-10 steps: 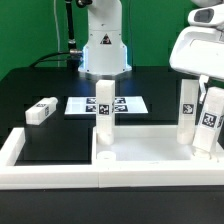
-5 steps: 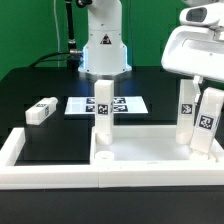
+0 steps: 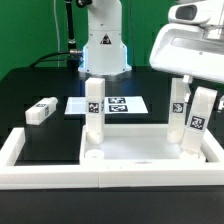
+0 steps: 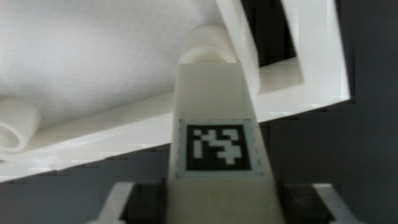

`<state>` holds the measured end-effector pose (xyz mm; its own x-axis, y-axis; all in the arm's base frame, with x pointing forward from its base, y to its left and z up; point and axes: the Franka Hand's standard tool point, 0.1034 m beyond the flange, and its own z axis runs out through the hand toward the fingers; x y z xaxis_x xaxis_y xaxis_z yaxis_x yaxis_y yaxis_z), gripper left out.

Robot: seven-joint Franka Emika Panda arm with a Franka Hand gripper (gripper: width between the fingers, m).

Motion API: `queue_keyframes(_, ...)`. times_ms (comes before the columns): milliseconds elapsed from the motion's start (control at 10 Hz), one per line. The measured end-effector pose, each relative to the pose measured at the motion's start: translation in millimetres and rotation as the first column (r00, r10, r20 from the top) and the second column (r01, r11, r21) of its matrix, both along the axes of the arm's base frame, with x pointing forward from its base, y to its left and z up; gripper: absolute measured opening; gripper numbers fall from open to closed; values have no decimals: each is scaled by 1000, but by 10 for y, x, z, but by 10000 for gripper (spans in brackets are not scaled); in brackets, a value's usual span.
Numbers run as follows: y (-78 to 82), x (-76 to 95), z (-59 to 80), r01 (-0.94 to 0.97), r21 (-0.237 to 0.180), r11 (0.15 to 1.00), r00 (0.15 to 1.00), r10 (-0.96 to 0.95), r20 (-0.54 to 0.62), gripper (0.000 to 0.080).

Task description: Assemble desk

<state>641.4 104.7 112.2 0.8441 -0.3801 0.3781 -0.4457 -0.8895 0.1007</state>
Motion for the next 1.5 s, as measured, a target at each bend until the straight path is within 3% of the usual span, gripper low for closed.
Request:
queue_keyframes(200,4,-1,-6,-2,-1,1000,1000,2,-1,534)
queue_keyframes(300,4,-2,-10,-2,-2,1000,1000,2,-1,534)
queue_keyframes(400,2,-3,-14,-2,-3,1000,1000,2,-2,630)
queue_keyframes(1100,-7,-6,-22,-3,-3,1000,1000,3,-4,649)
queue_keyframes(1300,-139,17,222,37,74,997,999,-37,-9,649)
queue_keyframes(1500,-236,36,323,67,98,993,997,-62,-53,649)
